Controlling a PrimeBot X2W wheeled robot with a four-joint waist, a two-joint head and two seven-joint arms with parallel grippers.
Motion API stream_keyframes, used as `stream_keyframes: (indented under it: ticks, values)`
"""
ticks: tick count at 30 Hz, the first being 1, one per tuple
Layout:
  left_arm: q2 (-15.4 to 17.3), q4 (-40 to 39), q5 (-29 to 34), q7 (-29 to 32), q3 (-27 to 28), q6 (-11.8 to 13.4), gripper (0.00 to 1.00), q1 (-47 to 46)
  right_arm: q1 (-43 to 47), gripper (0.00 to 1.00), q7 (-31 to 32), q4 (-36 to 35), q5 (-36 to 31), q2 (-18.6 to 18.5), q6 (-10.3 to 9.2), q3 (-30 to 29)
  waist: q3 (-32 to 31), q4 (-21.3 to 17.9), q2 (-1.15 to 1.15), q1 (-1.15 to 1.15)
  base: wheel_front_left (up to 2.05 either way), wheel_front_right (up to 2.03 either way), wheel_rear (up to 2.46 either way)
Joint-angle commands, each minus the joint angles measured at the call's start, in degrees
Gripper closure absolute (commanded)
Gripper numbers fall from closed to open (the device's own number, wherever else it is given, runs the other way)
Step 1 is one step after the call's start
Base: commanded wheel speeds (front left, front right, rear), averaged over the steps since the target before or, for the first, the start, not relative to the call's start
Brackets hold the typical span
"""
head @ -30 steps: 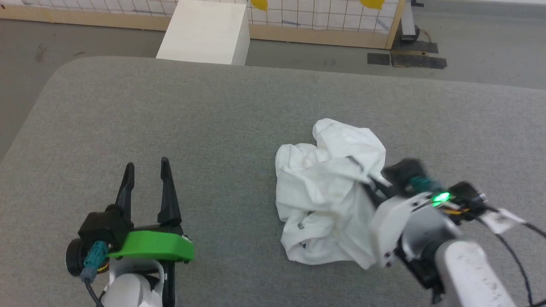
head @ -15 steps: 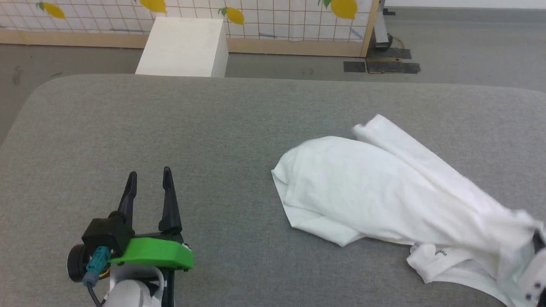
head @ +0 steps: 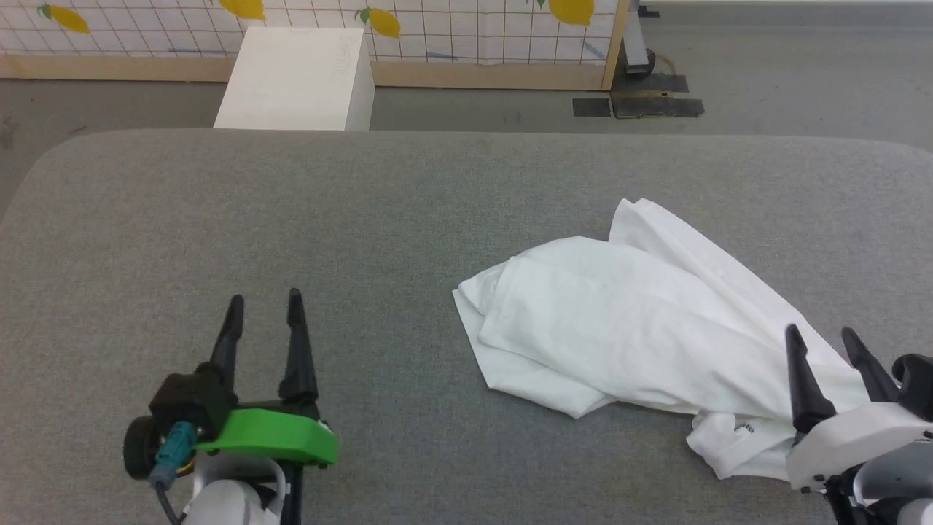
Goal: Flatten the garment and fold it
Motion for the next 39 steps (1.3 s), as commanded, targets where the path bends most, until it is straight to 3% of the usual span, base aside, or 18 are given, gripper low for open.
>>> stream_keyframes:
  ticks: [1,5,8,12,17,20,24,25,27,29,32,39]
  values:
    - [-0.29,0.40,0.50,-0.27,-0.67,-0.58,0.00,0.21,0.51,0.00,-1.73,-0.96,-0.10,-0.08,-0.10,1.04,-0.03,0.03,0.00,0.00,0.00,0.00,0.00]
    - [-0.35,3.19,2.05,-0.23,-6.02,-3.27,0.00,-1.62,0.04,0.00,-5.92,-1.78,-0.89,-0.08,-0.10,3.70,0.24,-0.04,0.00,0.00,0.00,0.00,0.00]
    - [-0.40,6.23,4.22,1.99,-13.46,-5.38,0.00,-4.89,0.02,0.00,-7.66,-1.64,-1.20,-0.07,-0.10,4.60,0.80,-0.34,0.00,0.00,0.00,0.00,0.00]
    - [-0.45,11.50,5.64,7.97,-24.94,-7.07,0.00,-10.92,-0.23,0.00,-8.41,-0.98,-0.94,-0.07,-0.10,5.41,2.04,-1.89,0.00,0.00,0.00,0.00,0.00]
    - [-0.37,19.72,1.61,20.77,-38.18,-7.46,0.00,-18.78,-1.46,0.00,-9.04,-0.10,0.13,-0.07,-0.10,6.95,4.46,-5.70,0.00,0.00,0.00,0.00,0.00]
    - [0.47,22.63,-1.34,26.64,-40.98,-7.47,0.00,-22.33,-2.07,0.00,-9.68,0.60,0.74,-0.07,-0.10,7.44,5.78,-7.67,0.00,0.00,0.00,0.00,0.00]
    - [1.55,26.88,-3.89,36.86,-40.45,-7.11,0.00,-24.40,-2.73,0.00,-10.63,1.80,1.47,-0.07,-0.10,8.25,6.85,-10.14,0.00,0.00,0.00,0.00,0.00]
    - [1.88,27.72,-4.62,40.07,-40.30,-7.01,0.27,-24.36,-2.83,0.00,-10.84,2.00,1.63,-0.07,-0.10,8.49,6.99,-10.70,0.00,0.00,0.00,0.00,0.00]
    - [2.46,27.87,-6.19,44.13,-39.71,-6.84,1.00,-23.87,-2.95,0.00,-11.20,2.42,1.91,-0.07,-0.10,8.75,7.07,-11.28,0.00,0.00,0.00,0.00,0.00]
    - [3.25,25.89,-7.72,44.14,-38.18,-6.36,1.00,-23.07,-3.05,0.00,-11.49,2.74,2.16,-0.07,-0.10,8.81,7.06,-11.49,0.00,0.00,0.00,0.00,0.00]
    - [5.11,21.58,-9.09,39.48,-34.38,-3.45,1.00,-21.10,-3.08,0.00,-11.73,3.07,2.37,-0.07,-0.10,8.61,6.71,-11.13,0.00,0.00,0.00,0.00,0.00]
    - [12.53,9.92,-12.87,26.82,-19.54,6.91,1.00,-13.49,-3.07,0.00,-11.69,3.00,1.62,-0.07,-0.10,8.09,5.29,-7.51,0.00,0.00,0.00,0.00,0.00]
